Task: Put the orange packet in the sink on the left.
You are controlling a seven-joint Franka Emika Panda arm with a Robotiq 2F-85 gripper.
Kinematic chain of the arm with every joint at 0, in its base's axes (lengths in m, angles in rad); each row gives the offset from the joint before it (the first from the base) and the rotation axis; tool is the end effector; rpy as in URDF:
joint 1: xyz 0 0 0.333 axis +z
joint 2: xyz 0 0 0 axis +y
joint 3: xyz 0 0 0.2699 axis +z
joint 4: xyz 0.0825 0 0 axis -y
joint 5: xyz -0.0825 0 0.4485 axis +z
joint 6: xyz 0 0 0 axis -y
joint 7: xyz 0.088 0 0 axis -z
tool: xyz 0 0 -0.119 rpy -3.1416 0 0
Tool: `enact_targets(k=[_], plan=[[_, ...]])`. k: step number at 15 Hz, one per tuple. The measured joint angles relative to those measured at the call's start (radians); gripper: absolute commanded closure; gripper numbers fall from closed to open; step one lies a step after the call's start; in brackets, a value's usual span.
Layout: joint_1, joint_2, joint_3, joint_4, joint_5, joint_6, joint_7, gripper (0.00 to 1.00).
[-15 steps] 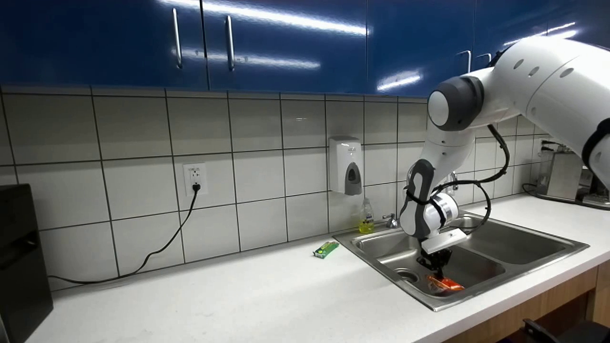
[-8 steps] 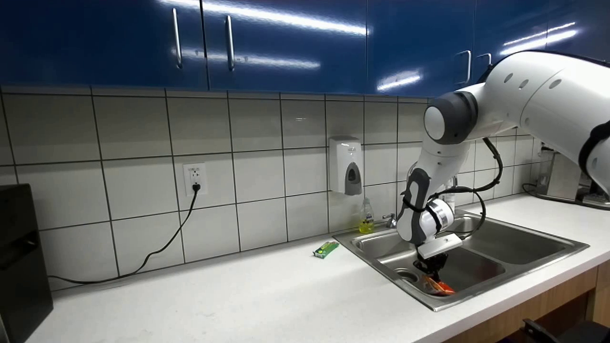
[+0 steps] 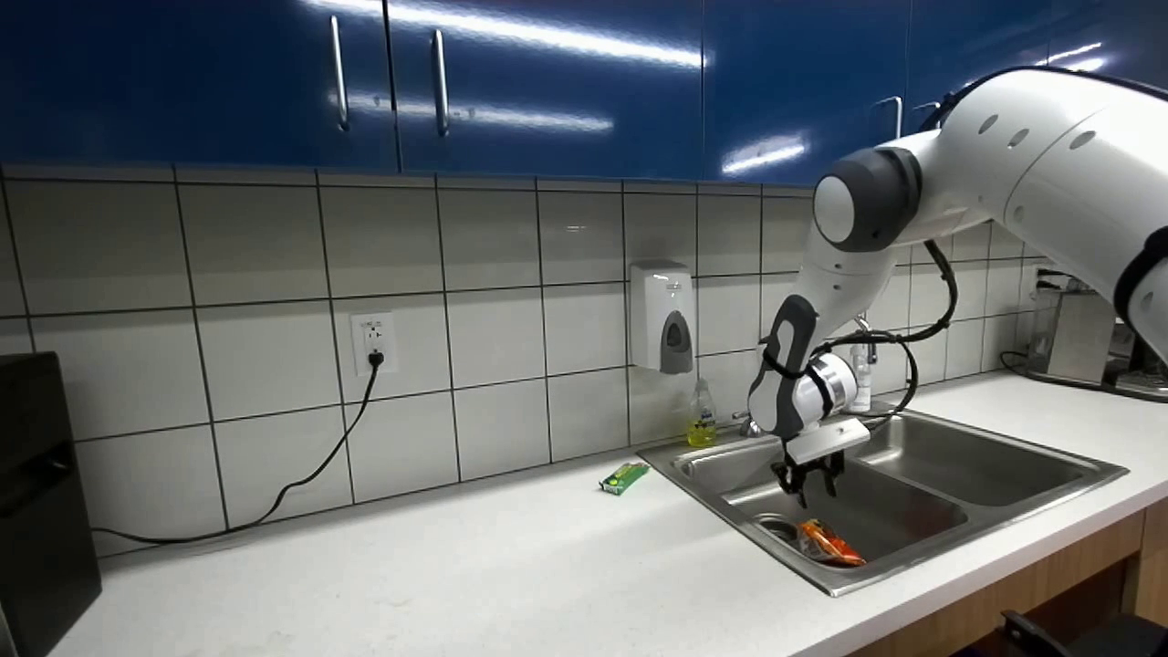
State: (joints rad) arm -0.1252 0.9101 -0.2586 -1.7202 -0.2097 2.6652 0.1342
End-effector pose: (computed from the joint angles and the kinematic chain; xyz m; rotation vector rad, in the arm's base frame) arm 0.6073 -0.2485 -0.0164 2.8181 -0.3257 0.0132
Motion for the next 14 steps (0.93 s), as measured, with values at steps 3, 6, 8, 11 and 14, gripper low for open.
enact_targets(k=[3,6,8,11,14], plan=[[0.027,-0.113,-0.015,-0.068,0.000,-0.002,0.001,0.00],[0.059,-0.244,-0.035,-0.165,-0.002,-0.008,0.001,0.00],[0.076,-0.321,-0.042,-0.227,-0.007,-0.015,0.001,0.00],[0.094,-0.426,-0.043,-0.319,-0.020,-0.029,0.003,0.00],[0.109,-0.524,-0.042,-0.412,-0.026,-0.037,0.006,0.00]])
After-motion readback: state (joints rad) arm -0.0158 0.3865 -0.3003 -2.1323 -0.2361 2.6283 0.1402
